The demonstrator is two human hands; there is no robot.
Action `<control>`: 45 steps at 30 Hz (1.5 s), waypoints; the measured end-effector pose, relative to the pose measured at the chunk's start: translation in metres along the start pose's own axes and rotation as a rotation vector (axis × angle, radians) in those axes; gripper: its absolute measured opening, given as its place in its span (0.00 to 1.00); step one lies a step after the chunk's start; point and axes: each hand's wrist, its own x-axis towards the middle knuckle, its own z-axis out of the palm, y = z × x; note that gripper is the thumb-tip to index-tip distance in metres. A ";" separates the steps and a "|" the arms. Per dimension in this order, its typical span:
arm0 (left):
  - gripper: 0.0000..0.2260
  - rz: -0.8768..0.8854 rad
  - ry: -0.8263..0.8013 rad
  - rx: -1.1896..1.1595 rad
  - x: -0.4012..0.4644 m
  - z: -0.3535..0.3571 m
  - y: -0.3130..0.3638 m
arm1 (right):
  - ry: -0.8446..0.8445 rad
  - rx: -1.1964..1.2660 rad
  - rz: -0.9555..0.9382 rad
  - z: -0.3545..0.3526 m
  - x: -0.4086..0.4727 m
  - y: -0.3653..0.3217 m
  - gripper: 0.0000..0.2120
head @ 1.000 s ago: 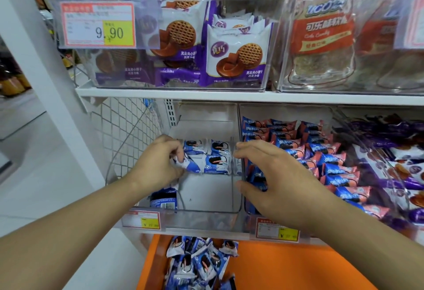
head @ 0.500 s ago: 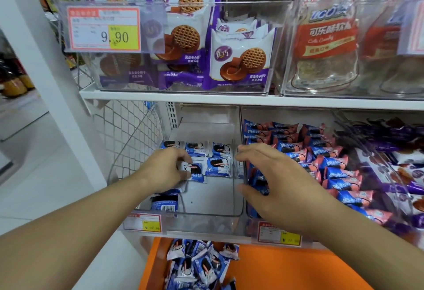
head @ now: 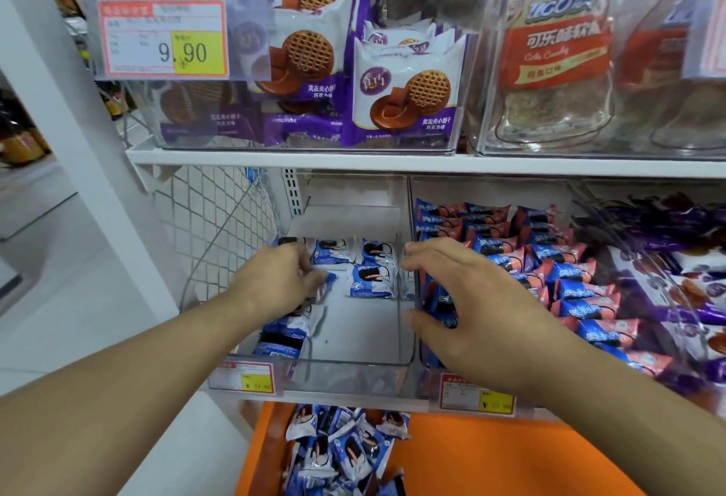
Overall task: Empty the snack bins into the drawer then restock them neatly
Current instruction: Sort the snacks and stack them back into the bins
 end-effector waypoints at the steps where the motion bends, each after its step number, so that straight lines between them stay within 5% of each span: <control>1: 0.11 0.002 0.004 -0.024 0.000 0.000 0.001 | 0.000 0.000 -0.001 0.000 0.000 0.000 0.28; 4: 0.05 0.050 -0.076 -0.074 0.000 -0.004 -0.002 | 0.005 0.003 -0.003 0.001 -0.001 0.000 0.27; 8: 0.24 0.276 -0.191 0.076 0.000 -0.006 -0.011 | 0.003 -0.003 -0.001 0.001 -0.001 -0.001 0.27; 17: 0.09 0.159 -0.073 0.329 0.005 -0.007 -0.001 | 0.014 0.005 -0.010 0.003 0.000 0.001 0.27; 29: 0.26 0.035 -0.161 -0.147 0.002 0.001 -0.007 | 0.015 0.015 -0.013 0.003 0.001 0.003 0.26; 34: 0.21 0.072 -0.457 -0.065 -0.009 -0.016 -0.016 | 0.023 0.024 -0.018 0.003 0.001 0.002 0.25; 39: 0.18 0.166 -0.300 0.072 -0.015 -0.016 -0.012 | 0.022 0.018 -0.012 0.003 -0.001 0.001 0.26; 45: 0.18 0.297 -0.181 -0.086 -0.016 -0.003 0.026 | 0.027 0.020 -0.018 0.004 0.000 0.002 0.26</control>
